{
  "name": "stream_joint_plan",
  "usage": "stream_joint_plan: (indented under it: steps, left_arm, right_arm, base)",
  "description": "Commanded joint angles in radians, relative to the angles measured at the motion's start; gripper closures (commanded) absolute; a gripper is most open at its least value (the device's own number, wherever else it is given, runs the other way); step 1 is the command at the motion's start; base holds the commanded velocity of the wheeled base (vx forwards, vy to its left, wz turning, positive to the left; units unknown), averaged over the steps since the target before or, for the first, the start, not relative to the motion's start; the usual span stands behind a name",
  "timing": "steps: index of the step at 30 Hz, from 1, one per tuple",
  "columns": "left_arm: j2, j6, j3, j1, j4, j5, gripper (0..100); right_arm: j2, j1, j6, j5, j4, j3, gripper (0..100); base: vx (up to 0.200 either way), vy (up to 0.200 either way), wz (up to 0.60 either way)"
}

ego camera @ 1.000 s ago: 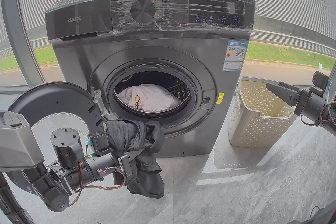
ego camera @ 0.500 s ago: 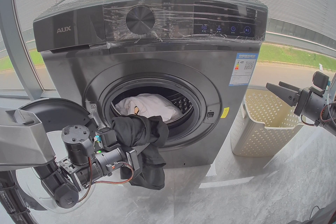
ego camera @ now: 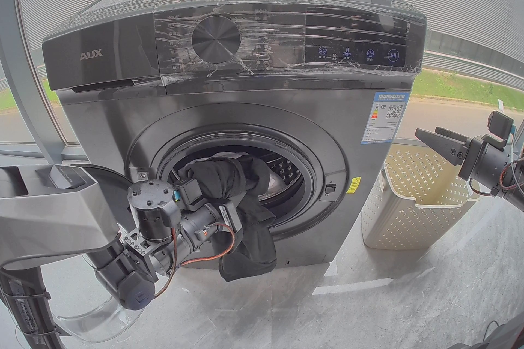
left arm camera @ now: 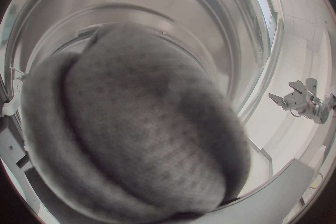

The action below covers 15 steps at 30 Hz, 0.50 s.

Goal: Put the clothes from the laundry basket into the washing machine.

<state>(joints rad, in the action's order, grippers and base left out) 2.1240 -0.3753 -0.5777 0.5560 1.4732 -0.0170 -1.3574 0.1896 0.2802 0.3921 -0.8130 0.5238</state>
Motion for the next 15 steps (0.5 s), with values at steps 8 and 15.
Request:
stream_joint_plan:
  steps: [8,15]
  left_arm:
    - [0.122,-0.048,-0.245,-0.031,-0.005,0.075,100]
    - [0.14,-0.053,-0.335,-0.067,-0.011,0.085,100]
  right_arm:
    - [0.0,-0.004,0.001,0.001,0.0,-0.002,0]
    - [-0.006,-0.018,0.002,0.001,0.0,-0.005,0]
  base:
    - [0.0,0.0,0.0]
    - [0.0,0.0,0.0]
